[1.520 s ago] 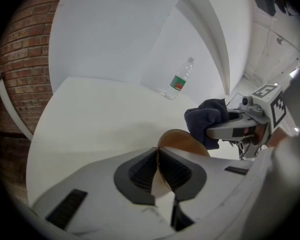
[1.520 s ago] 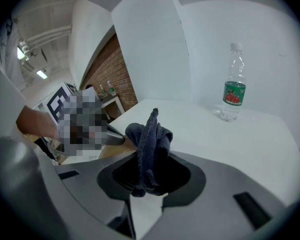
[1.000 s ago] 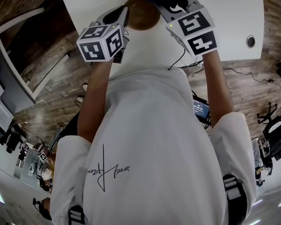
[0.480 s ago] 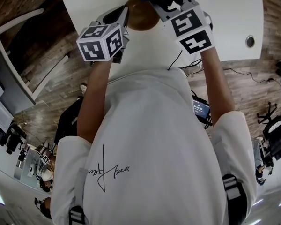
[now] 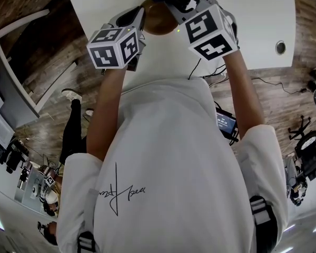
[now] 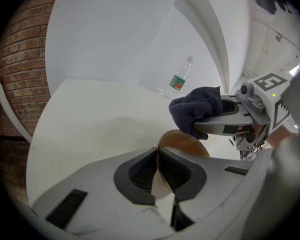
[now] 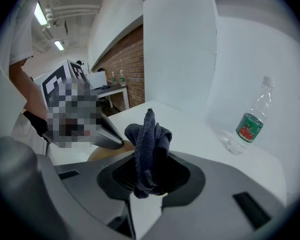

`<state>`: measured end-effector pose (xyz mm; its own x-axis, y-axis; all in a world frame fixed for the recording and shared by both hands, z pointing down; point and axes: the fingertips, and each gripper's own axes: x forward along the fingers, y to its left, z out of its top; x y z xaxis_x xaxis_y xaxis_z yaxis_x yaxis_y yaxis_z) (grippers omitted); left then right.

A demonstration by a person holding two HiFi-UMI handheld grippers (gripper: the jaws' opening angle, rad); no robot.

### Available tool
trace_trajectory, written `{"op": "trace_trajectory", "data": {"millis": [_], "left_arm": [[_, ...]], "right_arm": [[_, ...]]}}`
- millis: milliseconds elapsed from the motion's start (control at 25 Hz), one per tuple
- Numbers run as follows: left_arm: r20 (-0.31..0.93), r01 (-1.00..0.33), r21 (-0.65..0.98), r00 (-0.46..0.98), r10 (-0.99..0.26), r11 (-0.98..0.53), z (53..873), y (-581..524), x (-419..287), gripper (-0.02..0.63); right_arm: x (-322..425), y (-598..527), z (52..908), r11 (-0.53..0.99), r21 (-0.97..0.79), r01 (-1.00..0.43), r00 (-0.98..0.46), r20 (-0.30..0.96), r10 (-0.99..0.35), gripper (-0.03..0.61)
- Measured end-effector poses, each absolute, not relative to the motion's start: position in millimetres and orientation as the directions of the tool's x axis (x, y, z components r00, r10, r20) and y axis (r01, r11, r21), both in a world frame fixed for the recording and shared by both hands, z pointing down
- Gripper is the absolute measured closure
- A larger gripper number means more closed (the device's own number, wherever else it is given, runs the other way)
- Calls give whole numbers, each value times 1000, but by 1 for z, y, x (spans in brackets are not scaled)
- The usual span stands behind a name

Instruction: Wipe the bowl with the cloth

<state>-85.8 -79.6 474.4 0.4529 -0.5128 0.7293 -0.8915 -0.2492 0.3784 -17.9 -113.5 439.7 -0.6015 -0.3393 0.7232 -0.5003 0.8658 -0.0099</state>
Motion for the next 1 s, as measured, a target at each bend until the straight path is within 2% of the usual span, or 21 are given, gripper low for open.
{"op": "trace_trajectory", "data": {"millis": [1000], "left_arm": [[724,-888,383,459,-515,-253,474,-81,-81,604]], "right_arm": [[-43,-117,438,878,43,-476,-601,713,-361,479]]}}
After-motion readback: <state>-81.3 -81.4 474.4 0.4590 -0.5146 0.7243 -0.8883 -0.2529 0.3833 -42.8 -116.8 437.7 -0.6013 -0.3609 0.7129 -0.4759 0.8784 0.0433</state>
